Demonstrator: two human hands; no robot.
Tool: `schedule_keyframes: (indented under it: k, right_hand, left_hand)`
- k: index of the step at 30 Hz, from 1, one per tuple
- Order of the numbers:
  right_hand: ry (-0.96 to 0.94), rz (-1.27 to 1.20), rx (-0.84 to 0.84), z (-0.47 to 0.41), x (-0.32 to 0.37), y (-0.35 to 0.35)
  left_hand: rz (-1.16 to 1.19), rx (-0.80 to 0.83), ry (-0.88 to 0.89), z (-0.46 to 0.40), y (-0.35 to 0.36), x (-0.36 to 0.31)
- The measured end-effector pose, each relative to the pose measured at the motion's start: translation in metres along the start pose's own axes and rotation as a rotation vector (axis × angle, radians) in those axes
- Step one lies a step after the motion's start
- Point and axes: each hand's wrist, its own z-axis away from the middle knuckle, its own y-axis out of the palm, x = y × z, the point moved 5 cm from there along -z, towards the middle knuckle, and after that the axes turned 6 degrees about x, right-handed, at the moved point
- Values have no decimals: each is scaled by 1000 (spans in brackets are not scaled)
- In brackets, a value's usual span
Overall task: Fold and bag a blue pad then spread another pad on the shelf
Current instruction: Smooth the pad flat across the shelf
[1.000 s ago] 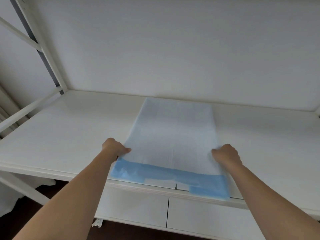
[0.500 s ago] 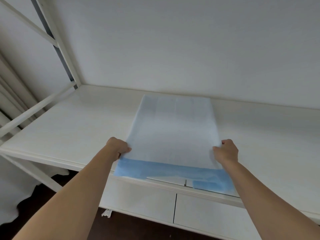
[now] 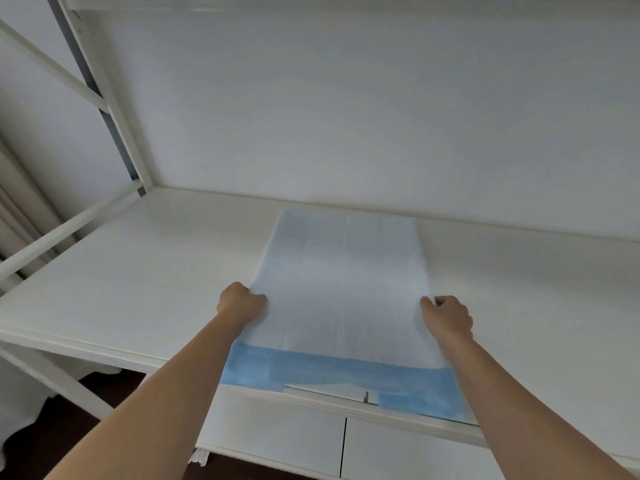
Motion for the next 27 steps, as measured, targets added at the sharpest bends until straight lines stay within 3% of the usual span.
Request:
schedule_keyframes:
  k: [6,17,27]
  right_hand:
    - [1,-138,-12,-16,4,-1]
    - [39,-175,6,-41,3,6]
    - [33,-154,-85,-47,0,6]
  left_hand:
    - [143,23,-24,-15,0,-4]
    - [-31,3,-3,-55,0,-18]
    - [-10,-17,92,-61,2,-29]
